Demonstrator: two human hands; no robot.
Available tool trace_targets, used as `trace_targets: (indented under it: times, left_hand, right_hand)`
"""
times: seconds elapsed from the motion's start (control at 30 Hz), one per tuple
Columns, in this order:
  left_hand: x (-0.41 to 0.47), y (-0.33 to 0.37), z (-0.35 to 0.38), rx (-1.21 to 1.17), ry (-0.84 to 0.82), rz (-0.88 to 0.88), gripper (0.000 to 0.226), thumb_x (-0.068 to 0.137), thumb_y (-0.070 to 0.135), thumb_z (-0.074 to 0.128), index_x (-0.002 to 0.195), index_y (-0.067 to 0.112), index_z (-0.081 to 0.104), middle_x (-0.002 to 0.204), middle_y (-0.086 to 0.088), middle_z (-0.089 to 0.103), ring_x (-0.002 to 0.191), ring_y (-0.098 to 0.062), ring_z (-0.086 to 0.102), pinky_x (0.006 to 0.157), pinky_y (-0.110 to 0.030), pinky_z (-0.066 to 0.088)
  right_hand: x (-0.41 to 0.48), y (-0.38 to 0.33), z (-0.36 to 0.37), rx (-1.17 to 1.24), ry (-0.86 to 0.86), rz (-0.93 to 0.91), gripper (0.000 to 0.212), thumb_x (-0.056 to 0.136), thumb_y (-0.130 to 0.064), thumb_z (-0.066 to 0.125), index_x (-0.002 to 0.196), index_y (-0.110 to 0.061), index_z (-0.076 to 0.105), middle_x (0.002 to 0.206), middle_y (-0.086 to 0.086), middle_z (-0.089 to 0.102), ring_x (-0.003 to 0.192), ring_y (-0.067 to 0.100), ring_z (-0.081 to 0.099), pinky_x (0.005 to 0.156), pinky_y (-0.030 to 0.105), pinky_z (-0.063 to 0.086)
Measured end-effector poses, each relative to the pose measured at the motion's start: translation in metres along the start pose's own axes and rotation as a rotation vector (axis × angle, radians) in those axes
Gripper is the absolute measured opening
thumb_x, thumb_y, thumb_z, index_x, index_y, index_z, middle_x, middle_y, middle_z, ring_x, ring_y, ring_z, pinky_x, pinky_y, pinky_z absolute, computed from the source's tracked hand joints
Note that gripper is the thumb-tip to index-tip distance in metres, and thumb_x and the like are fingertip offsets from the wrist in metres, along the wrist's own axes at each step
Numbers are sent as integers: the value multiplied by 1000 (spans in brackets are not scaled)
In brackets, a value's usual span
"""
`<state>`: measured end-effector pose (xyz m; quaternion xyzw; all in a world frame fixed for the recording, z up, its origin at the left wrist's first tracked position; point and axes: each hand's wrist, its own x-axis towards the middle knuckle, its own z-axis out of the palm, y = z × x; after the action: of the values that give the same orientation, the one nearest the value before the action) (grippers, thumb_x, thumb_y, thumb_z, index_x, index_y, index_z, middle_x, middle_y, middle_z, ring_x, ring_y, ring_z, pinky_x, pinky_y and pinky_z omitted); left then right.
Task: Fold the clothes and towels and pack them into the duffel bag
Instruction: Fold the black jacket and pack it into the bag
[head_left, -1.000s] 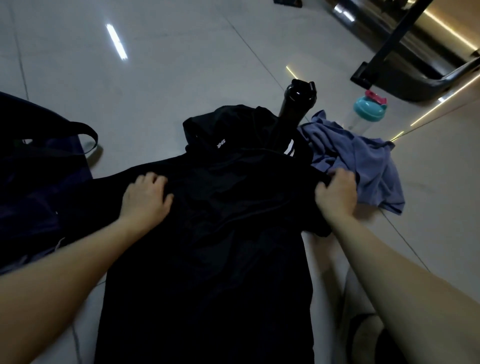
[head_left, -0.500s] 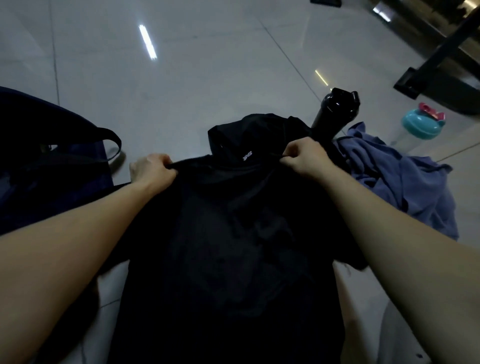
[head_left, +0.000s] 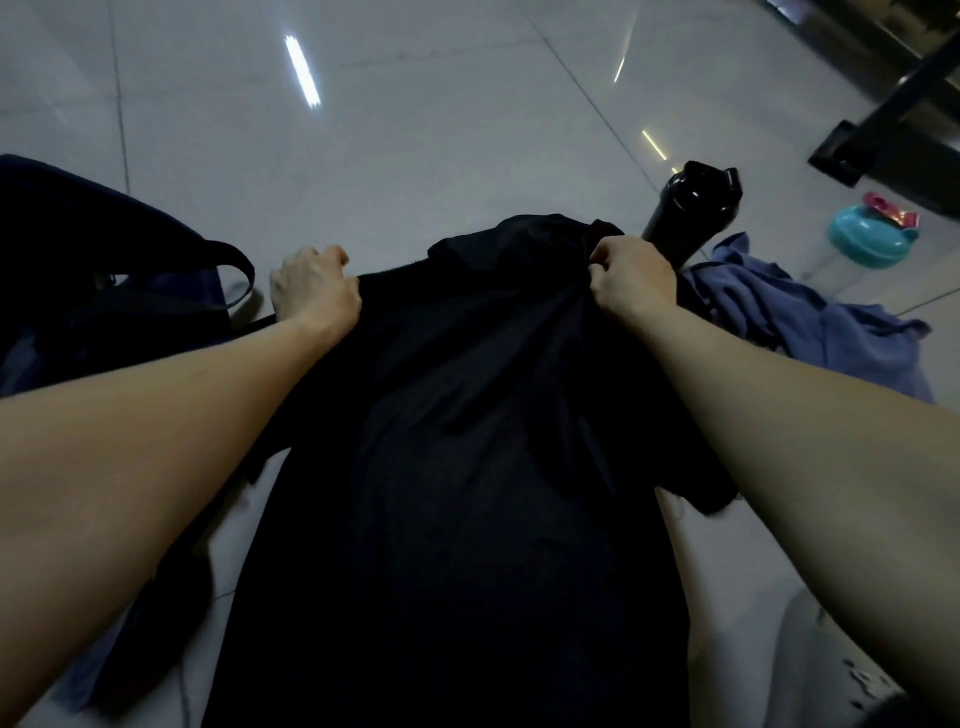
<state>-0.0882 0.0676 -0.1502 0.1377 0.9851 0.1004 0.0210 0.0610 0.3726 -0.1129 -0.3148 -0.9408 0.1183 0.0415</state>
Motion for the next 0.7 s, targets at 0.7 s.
trace_targets:
  times: [0.7]
  left_hand:
    - [-318, -45, 56, 180, -401, 383, 97, 87, 85, 18, 162, 28, -7, 169, -8, -13, 155, -25, -16, 123, -58, -5]
  right_hand:
    - [-310, 98, 44, 459, -311, 762, 51, 87, -43, 66, 113, -1, 56, 108, 17, 64, 95, 36, 64, 72, 37, 48]
